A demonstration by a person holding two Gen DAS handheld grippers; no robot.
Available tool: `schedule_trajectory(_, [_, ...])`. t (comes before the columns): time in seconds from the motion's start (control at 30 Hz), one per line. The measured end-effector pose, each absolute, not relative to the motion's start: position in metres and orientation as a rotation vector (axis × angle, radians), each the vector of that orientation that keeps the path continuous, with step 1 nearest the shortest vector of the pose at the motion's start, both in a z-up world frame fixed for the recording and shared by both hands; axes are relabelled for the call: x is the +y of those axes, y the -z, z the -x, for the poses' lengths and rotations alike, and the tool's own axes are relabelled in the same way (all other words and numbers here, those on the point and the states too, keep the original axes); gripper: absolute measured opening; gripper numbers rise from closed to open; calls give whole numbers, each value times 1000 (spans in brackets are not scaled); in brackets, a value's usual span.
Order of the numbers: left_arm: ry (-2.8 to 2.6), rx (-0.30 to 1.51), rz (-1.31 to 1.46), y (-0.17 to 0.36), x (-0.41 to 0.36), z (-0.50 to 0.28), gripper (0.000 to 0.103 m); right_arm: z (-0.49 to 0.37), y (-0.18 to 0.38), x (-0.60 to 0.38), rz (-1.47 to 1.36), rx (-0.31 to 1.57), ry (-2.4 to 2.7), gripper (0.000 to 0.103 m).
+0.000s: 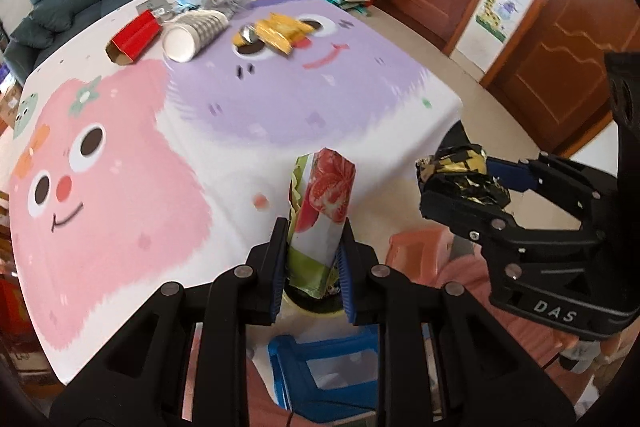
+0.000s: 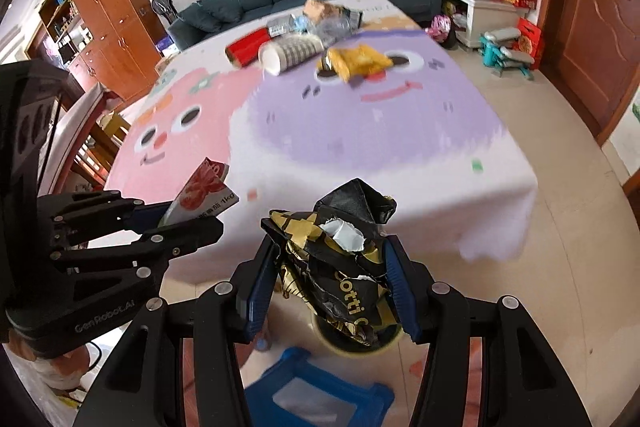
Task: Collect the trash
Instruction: 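Carry the black-gold bag and red-white packet down over the bin with both tools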
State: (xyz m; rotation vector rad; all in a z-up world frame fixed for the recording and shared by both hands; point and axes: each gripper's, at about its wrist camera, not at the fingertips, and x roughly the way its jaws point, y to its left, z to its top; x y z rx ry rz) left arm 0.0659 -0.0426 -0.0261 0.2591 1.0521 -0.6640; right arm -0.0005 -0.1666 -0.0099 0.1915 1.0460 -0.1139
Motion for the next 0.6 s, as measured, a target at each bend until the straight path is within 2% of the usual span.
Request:
schedule_trajectory(0.23, [732,1083,-301,69,-48,-10,20,52,64,-172,-259,1129,165,53])
schedule_trajectory(0.6, [800,1145,-396,151,-73,27,20,76,169,-206,-420,1248,224,53])
